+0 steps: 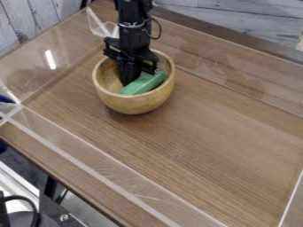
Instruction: Put the green block in the brown bowl
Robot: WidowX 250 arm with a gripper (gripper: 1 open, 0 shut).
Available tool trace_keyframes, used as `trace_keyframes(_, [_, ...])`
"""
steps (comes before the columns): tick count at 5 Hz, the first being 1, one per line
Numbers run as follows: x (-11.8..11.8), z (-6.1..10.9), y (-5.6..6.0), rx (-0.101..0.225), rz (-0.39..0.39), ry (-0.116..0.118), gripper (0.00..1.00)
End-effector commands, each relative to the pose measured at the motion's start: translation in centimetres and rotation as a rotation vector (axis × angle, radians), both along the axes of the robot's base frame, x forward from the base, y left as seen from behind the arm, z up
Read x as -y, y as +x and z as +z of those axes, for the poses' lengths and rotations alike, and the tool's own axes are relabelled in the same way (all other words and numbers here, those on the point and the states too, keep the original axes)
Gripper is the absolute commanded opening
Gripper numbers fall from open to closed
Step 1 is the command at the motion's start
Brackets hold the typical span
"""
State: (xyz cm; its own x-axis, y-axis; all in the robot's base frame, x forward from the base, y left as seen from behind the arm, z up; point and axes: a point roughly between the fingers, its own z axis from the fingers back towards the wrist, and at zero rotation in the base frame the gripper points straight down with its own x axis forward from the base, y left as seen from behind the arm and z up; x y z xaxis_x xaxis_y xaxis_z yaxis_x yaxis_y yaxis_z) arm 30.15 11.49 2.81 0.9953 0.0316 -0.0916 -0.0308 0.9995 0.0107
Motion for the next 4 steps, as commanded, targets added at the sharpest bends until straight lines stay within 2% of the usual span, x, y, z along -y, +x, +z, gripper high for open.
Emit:
trace_keyframes(1, [0.3,1.7,0.5,0.064,-0.012,0.023,1.00])
trace_keyframes(2, [0.7,2.6,0.6,0.099,-0.015,0.034,1.00])
trace_keyframes(4, [1.4,4.7,0.1,0.148,0.025,0.032,1.00])
